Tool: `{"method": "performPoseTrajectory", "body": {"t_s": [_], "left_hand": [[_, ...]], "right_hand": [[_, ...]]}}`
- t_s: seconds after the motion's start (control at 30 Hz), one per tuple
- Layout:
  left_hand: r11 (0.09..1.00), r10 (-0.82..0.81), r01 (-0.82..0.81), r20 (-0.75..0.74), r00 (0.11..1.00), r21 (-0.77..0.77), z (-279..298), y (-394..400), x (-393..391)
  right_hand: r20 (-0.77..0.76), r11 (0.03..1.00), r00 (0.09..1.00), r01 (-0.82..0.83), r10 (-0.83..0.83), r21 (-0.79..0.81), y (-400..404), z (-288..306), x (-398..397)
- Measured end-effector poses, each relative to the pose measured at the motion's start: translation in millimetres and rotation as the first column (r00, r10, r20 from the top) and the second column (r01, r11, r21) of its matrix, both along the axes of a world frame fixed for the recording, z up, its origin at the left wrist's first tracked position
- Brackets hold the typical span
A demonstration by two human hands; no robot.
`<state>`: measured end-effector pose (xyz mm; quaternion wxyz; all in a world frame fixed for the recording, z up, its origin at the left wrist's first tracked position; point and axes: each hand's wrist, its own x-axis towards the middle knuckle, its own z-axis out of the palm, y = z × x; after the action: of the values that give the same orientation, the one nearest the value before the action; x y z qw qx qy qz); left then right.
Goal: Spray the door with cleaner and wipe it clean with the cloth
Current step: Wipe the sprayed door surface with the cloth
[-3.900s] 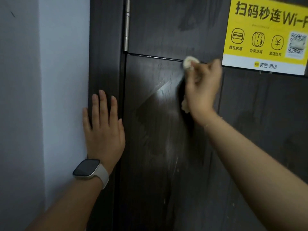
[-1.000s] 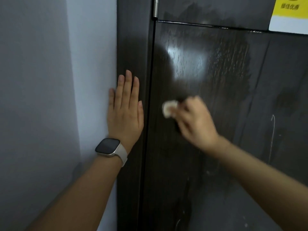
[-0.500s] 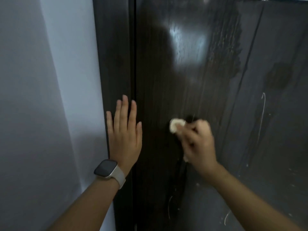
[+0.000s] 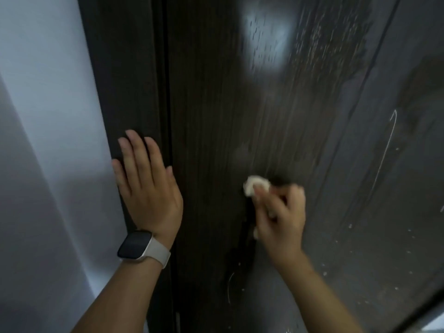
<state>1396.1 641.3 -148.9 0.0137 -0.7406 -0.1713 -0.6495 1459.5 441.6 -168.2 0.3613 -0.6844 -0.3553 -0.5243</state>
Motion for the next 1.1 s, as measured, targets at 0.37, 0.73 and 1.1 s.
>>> {"method": "performPoseTrajectory", "body": {"t_s": [0.37,0.73,1.1], "left_hand": [[1.000,0.023,-0.023,0.006,1.000,0.009,-0.7,1.6,0.7],[1.000,0.010,-0.010,0.025,1.000,0.009,-1.0,0.5,1.5],[1.000,-0.007,0.007,0.022,1.000,-0.012,-1.8,-0.8,2.0]], "right_hand": [[-0.197,0.999,0.980,-0.014,0.023,0.048,2.1,-11.1,-14.4],[-0.317,0.987,0.947,0.002,0.049,0.161,11.4,-19.6,-27.2],[-0.187,0.911,0.982,0.041,0.040,0.410,46.7,-5.0,-15.8]]}}
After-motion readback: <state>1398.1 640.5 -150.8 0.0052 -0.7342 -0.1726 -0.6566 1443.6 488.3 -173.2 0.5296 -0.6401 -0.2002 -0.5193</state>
